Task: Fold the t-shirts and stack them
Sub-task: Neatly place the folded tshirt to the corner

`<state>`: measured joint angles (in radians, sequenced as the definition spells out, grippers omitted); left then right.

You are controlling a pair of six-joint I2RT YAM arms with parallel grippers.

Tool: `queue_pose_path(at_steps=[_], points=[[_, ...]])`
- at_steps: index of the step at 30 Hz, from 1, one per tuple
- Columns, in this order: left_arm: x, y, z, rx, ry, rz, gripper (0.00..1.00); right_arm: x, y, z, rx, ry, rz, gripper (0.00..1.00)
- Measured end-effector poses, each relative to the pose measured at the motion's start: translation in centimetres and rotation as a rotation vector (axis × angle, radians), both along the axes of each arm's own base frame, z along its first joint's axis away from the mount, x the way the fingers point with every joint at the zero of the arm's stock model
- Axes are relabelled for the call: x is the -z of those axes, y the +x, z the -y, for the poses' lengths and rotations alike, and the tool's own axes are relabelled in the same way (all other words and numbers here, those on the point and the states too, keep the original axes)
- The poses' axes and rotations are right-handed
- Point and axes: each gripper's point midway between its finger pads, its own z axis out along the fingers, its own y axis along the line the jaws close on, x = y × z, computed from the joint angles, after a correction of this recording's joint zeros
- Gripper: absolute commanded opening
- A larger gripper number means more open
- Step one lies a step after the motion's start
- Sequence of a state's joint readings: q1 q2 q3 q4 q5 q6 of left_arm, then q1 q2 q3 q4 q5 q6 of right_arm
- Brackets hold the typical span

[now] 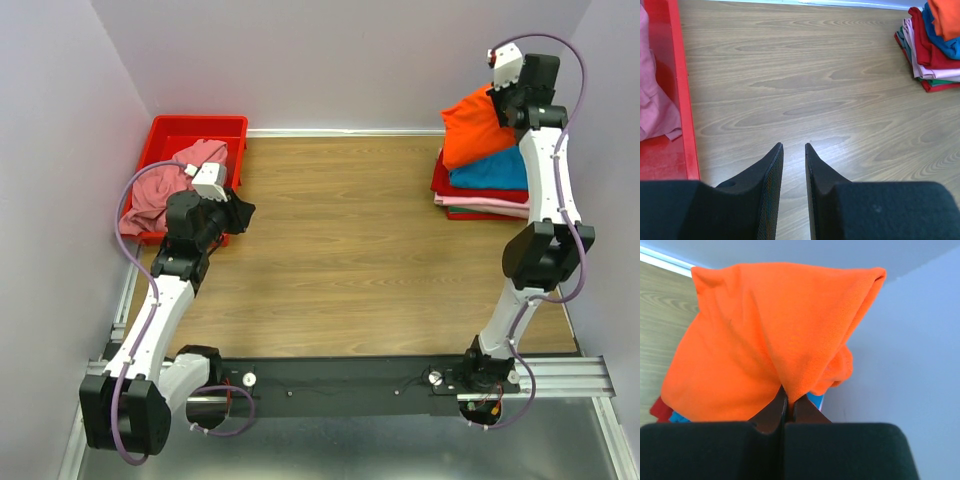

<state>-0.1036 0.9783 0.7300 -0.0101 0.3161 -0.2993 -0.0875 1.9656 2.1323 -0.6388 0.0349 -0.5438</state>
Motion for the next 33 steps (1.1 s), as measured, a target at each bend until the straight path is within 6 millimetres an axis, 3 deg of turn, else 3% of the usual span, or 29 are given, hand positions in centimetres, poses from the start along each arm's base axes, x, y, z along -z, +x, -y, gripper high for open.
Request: queue_pose_path(at_steps=[5, 15, 24, 33], points=[[0.1, 0.0, 0.0, 0.005, -0.002, -0.005, 0.32, 0.3, -0.6, 2.3, 0.040, 0.003, -0.009, 0.00], [0.3, 0.0, 0.1, 0.011, -0.003, -0.009, 0.32, 4.2, -0.8, 6.4, 0.089, 0.036, -0.081, 0.00], [0.4, 0.1, 0.0, 0.010, -0.003, -0.012, 0.32, 9.5, 0.3, 7.3, 0.097, 0.058, -0.174, 0.03], [0.6, 0.2, 0.0, 0.008, -0.002, -0.020, 0.32, 10.4, 1.0, 7.7, 0.100, 0.060, -0.169, 0.08]])
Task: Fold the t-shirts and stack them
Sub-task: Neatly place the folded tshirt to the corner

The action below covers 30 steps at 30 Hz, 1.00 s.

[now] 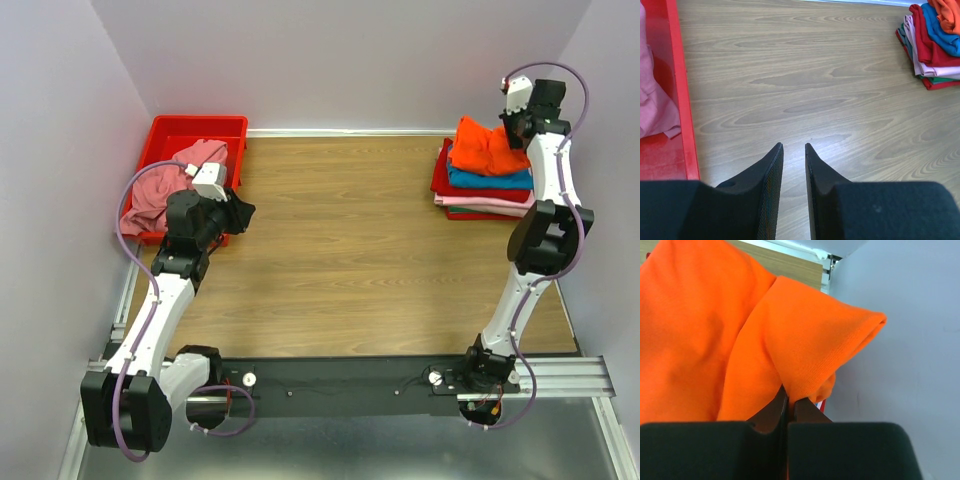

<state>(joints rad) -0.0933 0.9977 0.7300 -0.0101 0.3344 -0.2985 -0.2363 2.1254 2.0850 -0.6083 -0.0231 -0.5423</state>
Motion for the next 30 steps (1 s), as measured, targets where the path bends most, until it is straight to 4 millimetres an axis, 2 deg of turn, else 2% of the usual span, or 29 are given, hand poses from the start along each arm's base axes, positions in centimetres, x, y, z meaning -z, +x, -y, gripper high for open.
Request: queue_pose_path(at_steps=[2, 3, 5, 6, 9, 11, 17, 21, 23, 26, 30], points=[[0.0, 0.0, 0.0, 0.000, 0.000, 0.000, 0.32, -0.1, 0.1, 0.3, 0.007, -0.006, 0.008, 0.21], [0.0, 0.0, 0.0, 0.000, 0.000, 0.000, 0.32, 0.0, 0.1, 0.4, 0.011, -0.010, 0.009, 0.37], [0.0, 0.0, 0.0, 0.000, 0.000, -0.001, 0.32, 0.2, 0.1, 0.9, 0.029, -0.017, 0.009, 0.54], [0.0, 0.0, 0.0, 0.000, 0.001, -0.001, 0.32, 0.3, 0.1, 1.2, 0.036, -0.035, 0.006, 0.68], [0.1, 0.0, 0.0, 0.001, 0.003, -0.001, 0.32, 0.6, 0.1, 2.2, 0.085, -0.063, 0.007, 0.78], [0.1, 0.0, 0.0, 0.002, 0.005, 0.000, 0.32, 0.8, 0.0, 2.8, 0.113, -0.078, 0.004, 0.81], [-0.4, 0.1, -0.1, 0.006, 0.017, 0.008, 0.32, 0.8, -0.2, 2.3, 0.115, -0.050, 0.014, 0.93], [-1.2, 0.2, 0.0, 0.010, 0.022, 0.025, 0.32, -0.4, -0.8, -1.0, 0.010, 0.026, 0.041, 0.95], [-1.3, 0.2, 0.0, 0.016, 0.023, 0.028, 0.32, -1.8, -0.5, -3.6, -0.061, 0.070, 0.073, 0.95], [-1.3, 0.1, 0.1, 0.024, 0.026, 0.030, 0.32, -3.5, 0.1, -8.6, -0.176, 0.160, 0.110, 0.95], [-1.4, 0.1, 0.1, 0.028, 0.030, 0.034, 0.32, -3.6, 0.9, -13.0, -0.252, 0.258, 0.102, 0.94]])
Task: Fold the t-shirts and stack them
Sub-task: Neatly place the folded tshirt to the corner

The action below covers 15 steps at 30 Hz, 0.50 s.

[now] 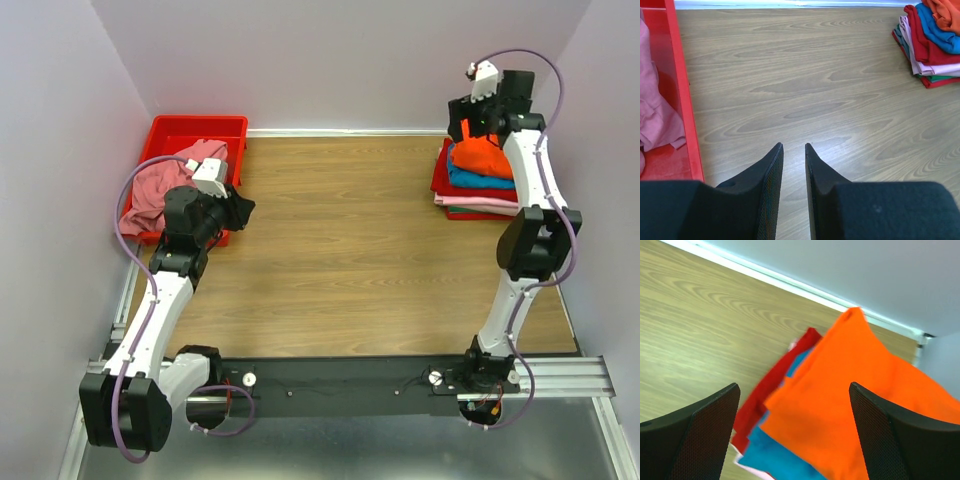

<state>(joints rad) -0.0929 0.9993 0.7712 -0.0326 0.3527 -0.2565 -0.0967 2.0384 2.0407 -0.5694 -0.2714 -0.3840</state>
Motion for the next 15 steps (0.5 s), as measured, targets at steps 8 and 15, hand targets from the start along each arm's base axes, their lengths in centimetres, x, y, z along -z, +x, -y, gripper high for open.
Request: queue_pose_path(at_steps=[8, 15], points=[[0.0, -0.3, 0.3, 0.020, -0.006, 0.016, 0.32, 6.7, 1.1, -2.5, 0.060, -0.007, -0.149, 0.93], [0.3, -0.5, 0.6, 0.041, -0.012, 0.017, 0.32, 9.8, -0.4, -3.1, 0.126, -0.116, -0.230, 0.77]])
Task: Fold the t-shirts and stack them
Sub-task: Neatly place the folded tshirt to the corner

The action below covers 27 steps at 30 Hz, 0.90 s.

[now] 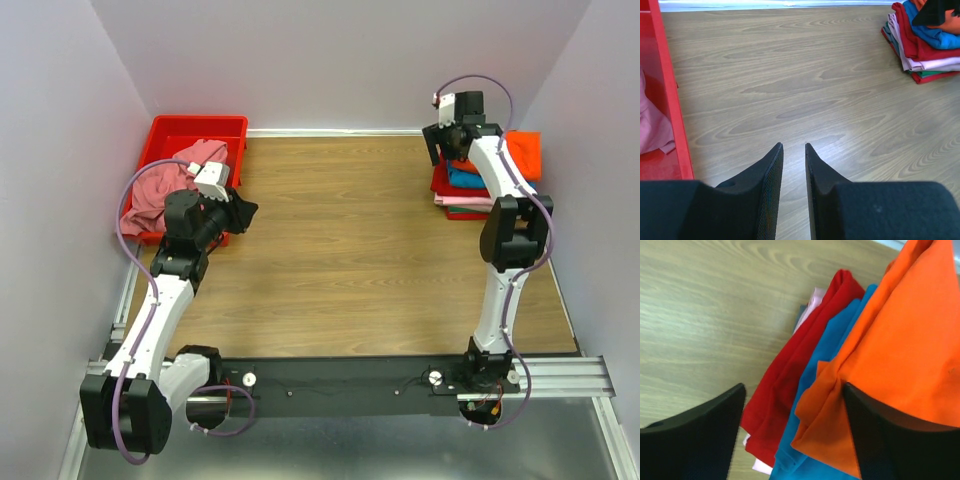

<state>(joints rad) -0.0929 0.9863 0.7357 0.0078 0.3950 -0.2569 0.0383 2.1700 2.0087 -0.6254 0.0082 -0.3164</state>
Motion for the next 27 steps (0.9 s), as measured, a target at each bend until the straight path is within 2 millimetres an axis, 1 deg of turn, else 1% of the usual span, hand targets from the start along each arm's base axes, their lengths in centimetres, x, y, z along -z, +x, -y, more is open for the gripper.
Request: queue_pose_path(at_steps=[1, 3, 6, 7, 8, 10, 11, 12, 19, 24, 27], points=[[0.0, 0.0, 0.1, 0.003, -0.002, 0.004, 0.32, 0.5, -0.2, 0.1, 0.005, -0.017, -0.012, 0.70], [0.0, 0.0, 0.1, 0.007, -0.004, 0.007, 0.32, 1.2, -0.7, 0.5, 0.017, -0.044, -0.031, 0.65], [0.2, -0.1, 0.2, 0.014, -0.006, 0.005, 0.32, 1.6, -1.0, 1.2, 0.033, -0.079, -0.044, 0.59], [0.2, -0.2, 0.3, 0.016, -0.007, 0.005, 0.32, 1.7, -1.0, 1.5, 0.041, -0.091, -0.046, 0.55], [0.2, -0.2, 0.3, 0.017, -0.008, 0.005, 0.32, 1.6, -1.0, 1.8, 0.048, -0.106, -0.046, 0.47], [0.1, -0.2, 0.3, 0.018, -0.009, 0.008, 0.32, 1.5, -1.1, 2.3, 0.062, -0.131, -0.046, 0.38], [0.1, -0.3, 0.3, 0.018, -0.010, 0.010, 0.32, 1.5, -1.1, 2.5, 0.066, -0.144, -0.045, 0.29], [0.0, -0.3, 0.3, 0.019, -0.010, 0.012, 0.32, 1.4, -1.1, 2.7, 0.068, -0.157, -0.045, 0.26], [-0.3, -0.3, 0.3, 0.021, -0.012, 0.022, 0.32, 0.6, -0.8, 3.3, 0.090, -0.180, -0.027, 0.12], [-0.2, -0.3, 0.3, 0.021, -0.012, 0.022, 0.32, -0.4, -0.7, 3.3, 0.093, -0.179, -0.009, 0.10], [-0.3, -0.3, 0.3, 0.021, -0.012, 0.022, 0.32, -1.8, -0.8, 3.3, 0.094, -0.177, 0.017, 0.08]])
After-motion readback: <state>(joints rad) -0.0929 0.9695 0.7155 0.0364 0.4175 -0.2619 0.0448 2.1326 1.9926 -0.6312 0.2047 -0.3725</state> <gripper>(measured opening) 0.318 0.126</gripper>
